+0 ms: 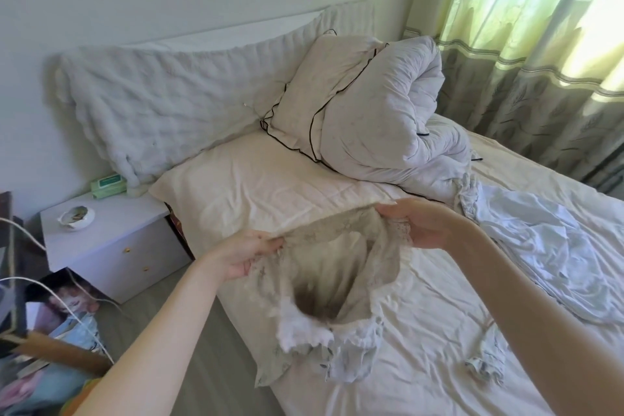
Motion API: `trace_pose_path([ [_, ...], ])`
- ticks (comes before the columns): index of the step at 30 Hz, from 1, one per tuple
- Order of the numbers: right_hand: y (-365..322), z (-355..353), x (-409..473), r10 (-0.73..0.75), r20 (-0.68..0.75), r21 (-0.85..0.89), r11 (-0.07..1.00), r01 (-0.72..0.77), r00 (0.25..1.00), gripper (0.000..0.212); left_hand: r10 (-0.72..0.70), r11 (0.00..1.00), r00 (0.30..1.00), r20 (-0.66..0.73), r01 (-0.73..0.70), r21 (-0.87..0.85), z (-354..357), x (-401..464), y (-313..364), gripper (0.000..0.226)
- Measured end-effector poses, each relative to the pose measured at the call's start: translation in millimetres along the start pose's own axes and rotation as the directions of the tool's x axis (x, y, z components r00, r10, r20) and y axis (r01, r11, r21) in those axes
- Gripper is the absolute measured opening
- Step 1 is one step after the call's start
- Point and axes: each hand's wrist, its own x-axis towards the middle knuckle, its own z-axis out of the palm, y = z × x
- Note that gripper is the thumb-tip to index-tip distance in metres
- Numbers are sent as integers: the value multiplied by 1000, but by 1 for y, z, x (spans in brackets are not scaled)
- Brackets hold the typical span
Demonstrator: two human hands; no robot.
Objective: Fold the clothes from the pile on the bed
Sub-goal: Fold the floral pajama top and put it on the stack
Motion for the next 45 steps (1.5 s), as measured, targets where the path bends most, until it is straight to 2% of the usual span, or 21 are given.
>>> trace_pose_path([
  [3, 18, -7, 6, 30, -239, -397, 909, -126, 971, 36, 17, 980, 996, 87, 1, -199, -11, -1, 13, 24],
  [4, 23, -7, 7, 44, -264, -410, 899, -153, 963, 36, 17, 974, 995, 102, 7, -226, -13, -1, 16, 29],
  [7, 34, -5, 8, 123, -199, -177, 971, -160, 972, 31, -20, 967, 992, 128, 52, -249, -15, -1, 22, 36],
  [10, 35, -9, 6, 143, -116, 78, 988, -134, 983, 24, -66, 982, 991, 116, 85, -167, -22, -4, 21, 40],
  [14, 31, -12, 2, 83, -2, 121, 989, -82, 997, 27, 15, 997, 999, 38, -12, -77, -30, -11, 19, 20],
  [16, 29, -11, 0, 23, 35, 81, 996, -26, 999, 41, 100, 993, 995, -21, -101, -58, -34, -11, 18, 19],
  [17, 27, -11, -1, -5, 45, 45, 999, 3, 999, 48, 144, 990, 989, -39, -144, -2, -35, -12, 18, 24],
  [19, 23, -7, -3, -61, 61, -57, 996, 64, 996, 53, 236, 947, 970, -58, -216, 237, -34, -15, 17, 37],
  [21, 19, 0, -6, -145, 45, -315, 937, 151, 988, 44, 319, 818, 947, -23, -264, 511, -29, -15, 14, 41],
  [22, 17, 3, -7, -196, 25, -503, 845, 182, 980, 37, 351, 735, 936, 6, -280, 617, -26, -14, 11, 41],
  [24, 16, 8, -6, -269, 1, -802, 575, 162, 963, 28, 412, 565, 910, 49, -297, 770, -21, -11, 5, 39],
  [26, 19, 13, -5, -293, -18, -921, 377, 98, 956, 29, 525, 345, 850, 42, -257, 903, -18, -10, -1, 30],
  [28, 22, 19, -4, -381, -24, -960, 267, 85, 924, 27, 694, 150, 719, 39, -197, 969, -14, -10, -4, 16],
  [32, 13, 25, -3, -648, -20, -990, 117, 73, 762, 12, 861, 36, 508, 36, -131, 991, -7, -16, 12, 7],
  [35, -7, 24, -4, -767, -26, -997, 69, 41, 641, 13, 940, -51, 335, 61, -38, 998, -3, -22, 41, 8],
  [36, -16, 23, -6, -795, -22, -998, 58, 39, 606, 13, 949, -68, 306, 70, -19, 998, -2, -24, 52, 8],
  [37, -26, 23, -8, -823, -29, -997, 67, 46, 567, 11, 952, -49, 302, 53, -19, 999, -1, -25, 63, 6],
  [38, -36, 23, -10, -849, -59, -993, 105, 57, 525, 10, 949, 20, 315, -7, -39, 999, 0, -27, 75, 6],
  [41, -66, 24, -15, -863, -211, -943, 303, 136, 458, 11, 882, 378, 371, -290, -188, 907, 4, -32, 110, 17],
  [43, -85, 28, -19, -820, -296, -874, 439, 208, 490, 16, 781, 561, 516, -351, -334, 757, 7, -35, 134, 22],
  [45, -105, 28, -25, -777, -342, -814, 526, 248, 528, 23, 714, 651, 633, -298, -446, 614, 7, -41, 155, 27],
])
